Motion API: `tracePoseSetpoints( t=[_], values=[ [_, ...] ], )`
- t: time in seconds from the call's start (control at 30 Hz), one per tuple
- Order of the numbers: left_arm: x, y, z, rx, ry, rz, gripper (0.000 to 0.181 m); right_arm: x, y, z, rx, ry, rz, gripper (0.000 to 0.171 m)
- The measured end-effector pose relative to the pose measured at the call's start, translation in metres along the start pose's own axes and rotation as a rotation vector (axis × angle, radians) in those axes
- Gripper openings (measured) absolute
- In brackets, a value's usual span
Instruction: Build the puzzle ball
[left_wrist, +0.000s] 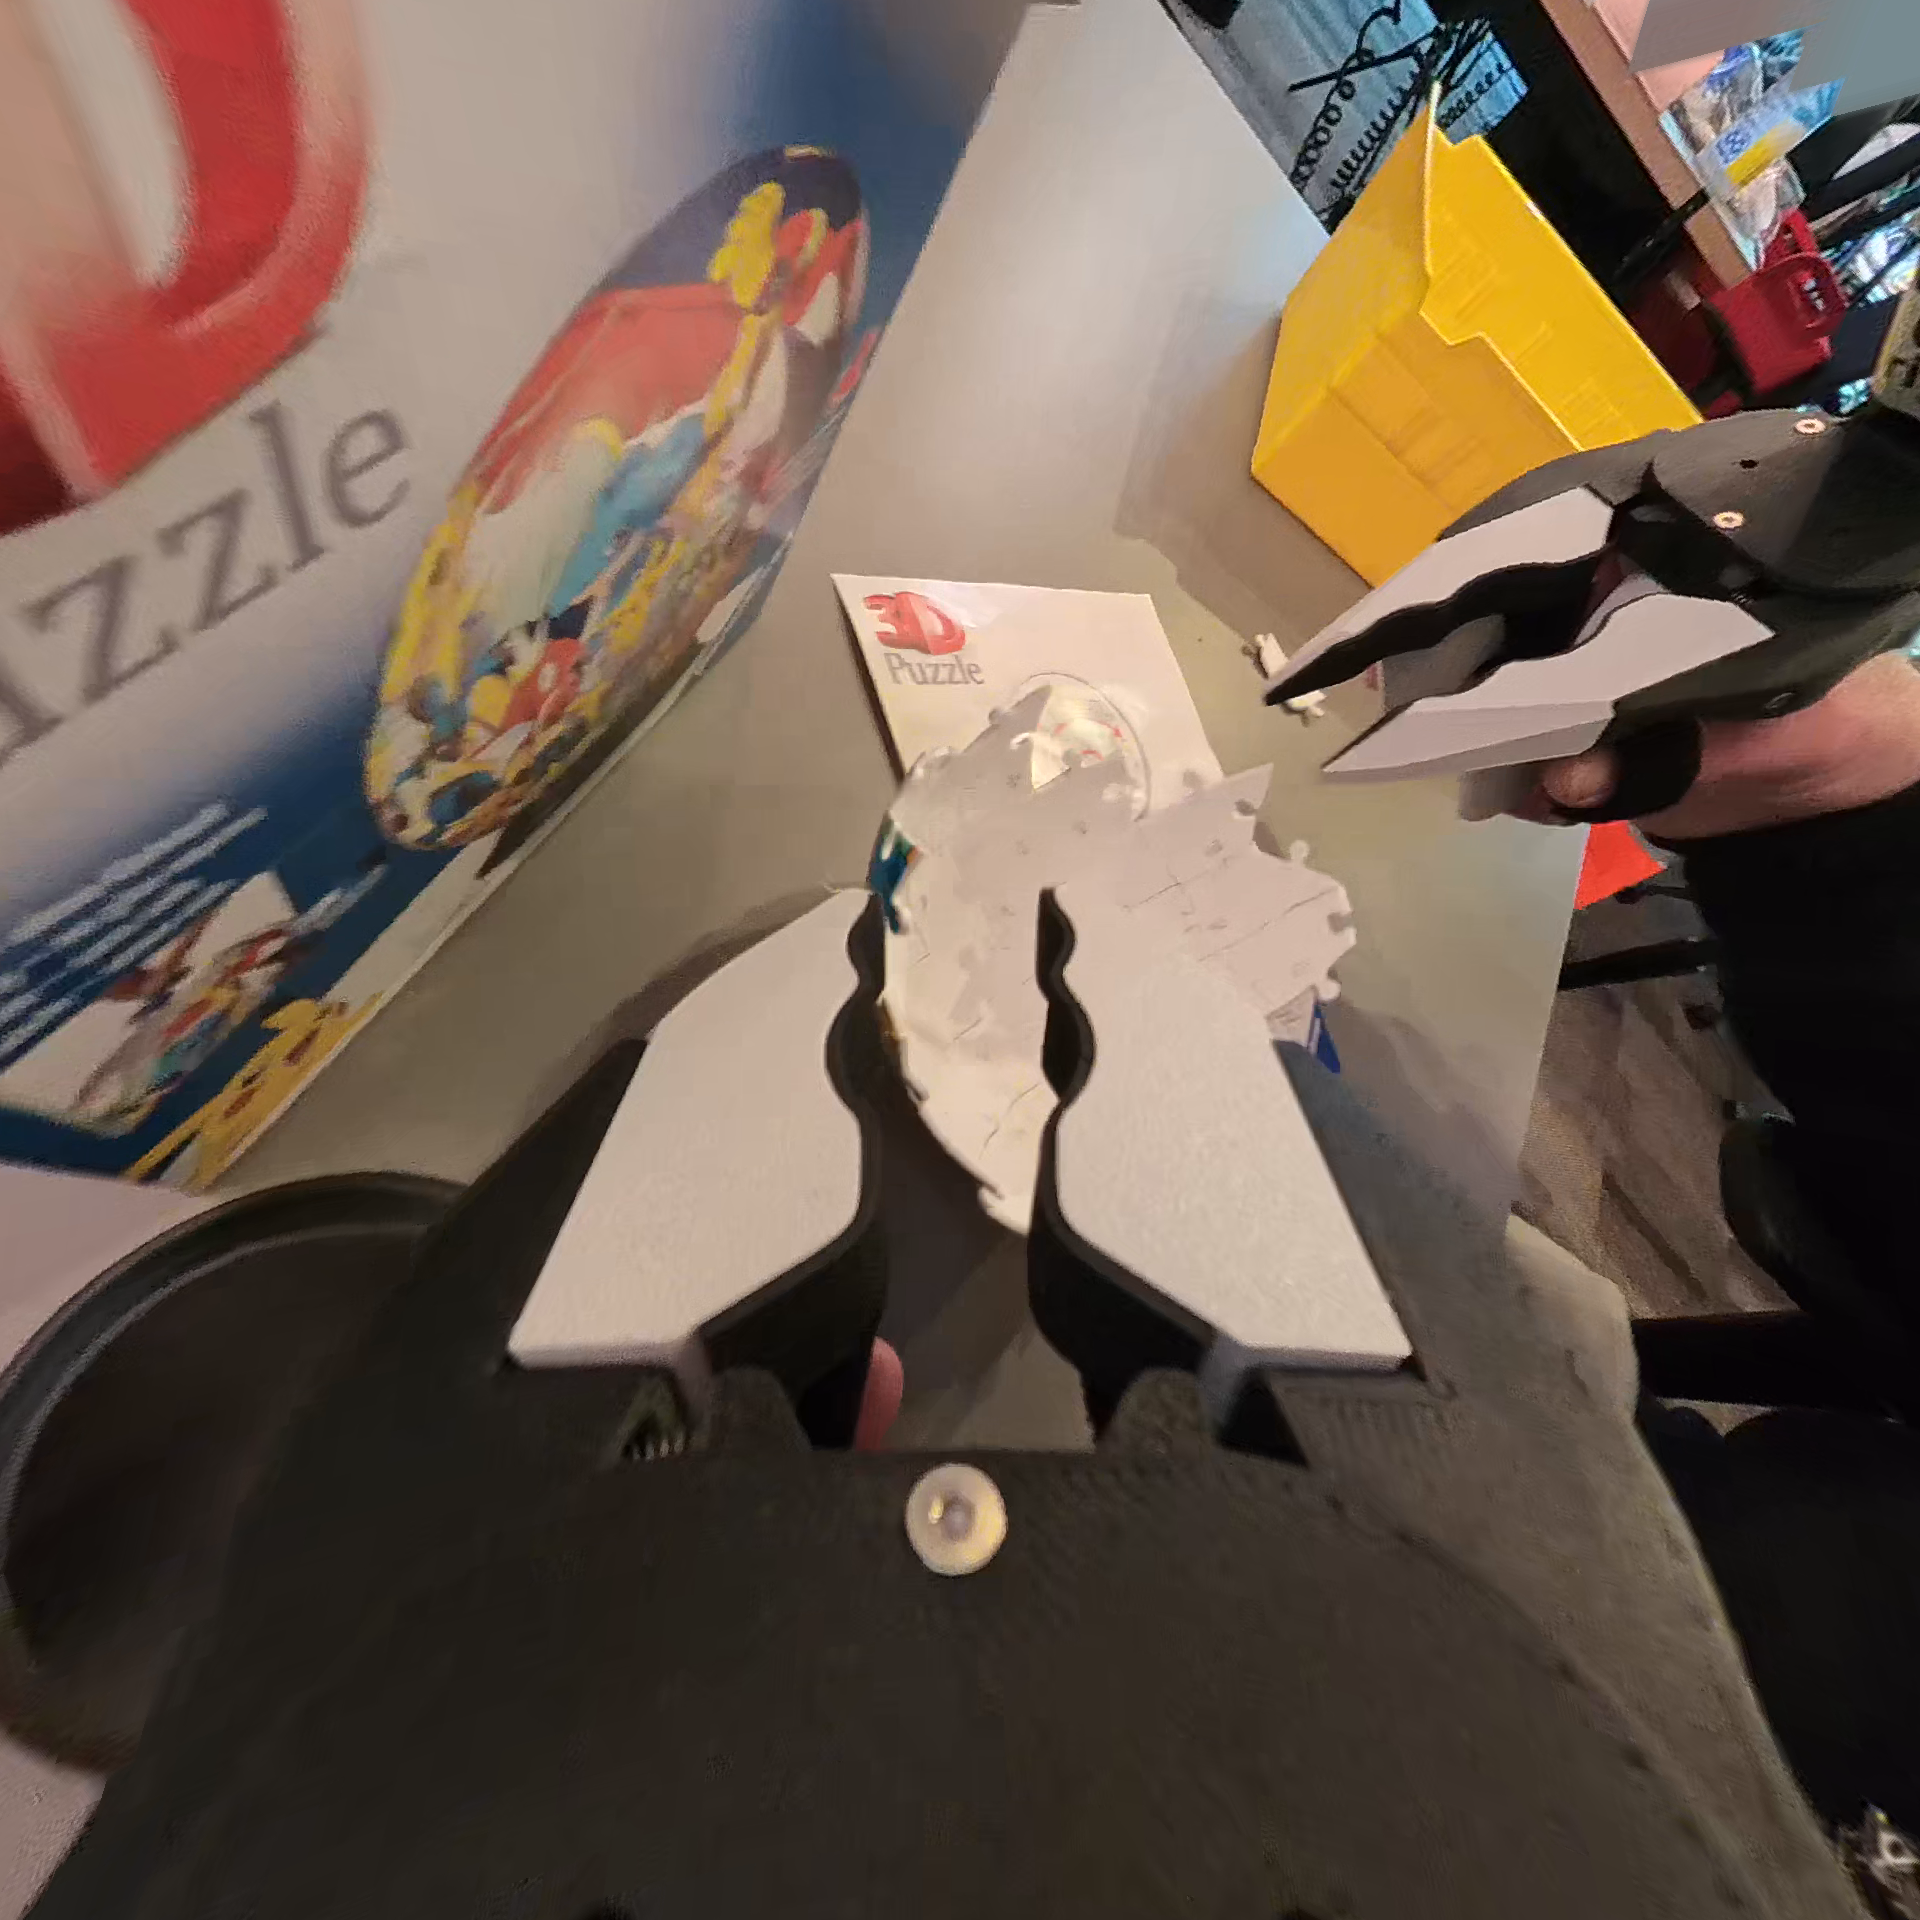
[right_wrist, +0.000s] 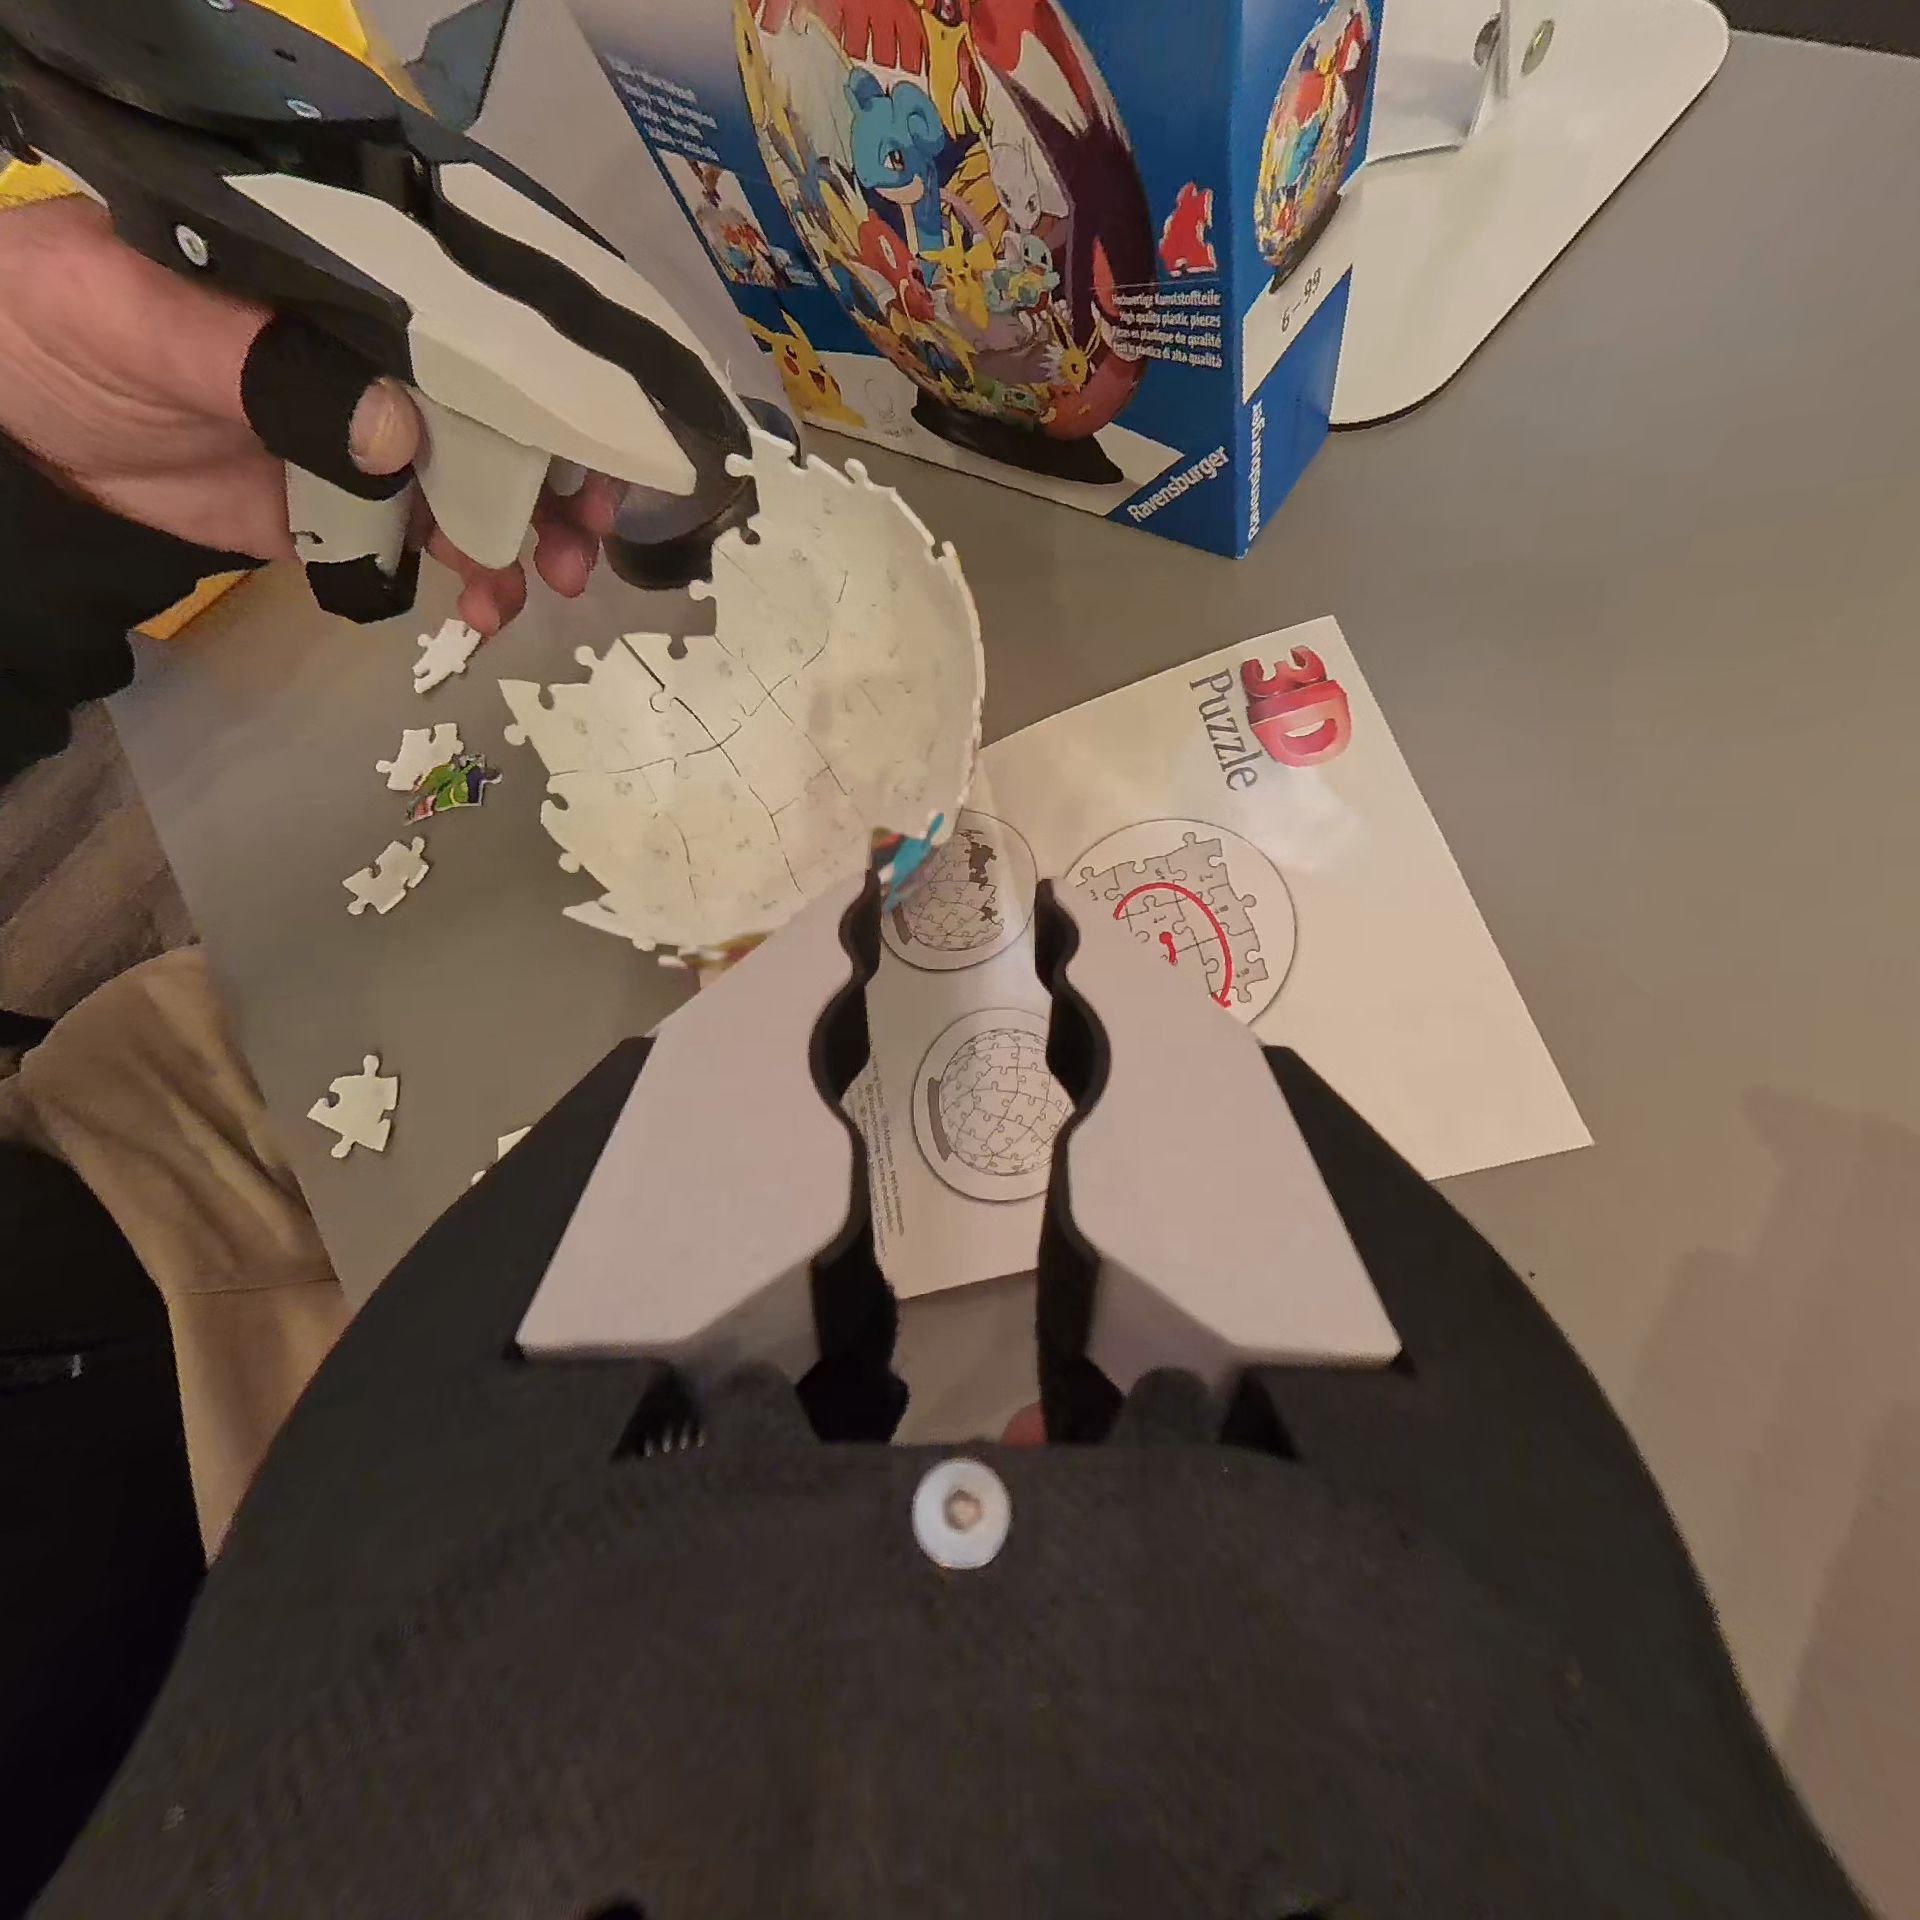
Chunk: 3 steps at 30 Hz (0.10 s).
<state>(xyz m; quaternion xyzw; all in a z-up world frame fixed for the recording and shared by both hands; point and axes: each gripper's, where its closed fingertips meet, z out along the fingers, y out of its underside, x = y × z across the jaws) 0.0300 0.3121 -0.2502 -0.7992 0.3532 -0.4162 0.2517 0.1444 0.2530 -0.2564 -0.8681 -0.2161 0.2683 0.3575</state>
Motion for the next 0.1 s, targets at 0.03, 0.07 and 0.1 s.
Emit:
tracePoseSetpoints(
  t=[0.03,0.07,0.1],
  values=[
    [-0.0025,0.0001,-0.0035,0.003,-0.006,-0.002,0.027,0.0,0.0003,-0.0012,0.003,0.002,-0.001,0.028],
    [-0.0042,0.001,-0.0064,-0.001,-0.01,-0.002,0.027,0.0002,0.0012,-0.0019,0.002,0.003,0.0,0.028],
    [-0.0061,0.0025,-0.0087,-0.008,-0.021,0.008,0.028,0.0007,0.0023,-0.0024,0.0,0.005,0.001,0.028]
  ],
)
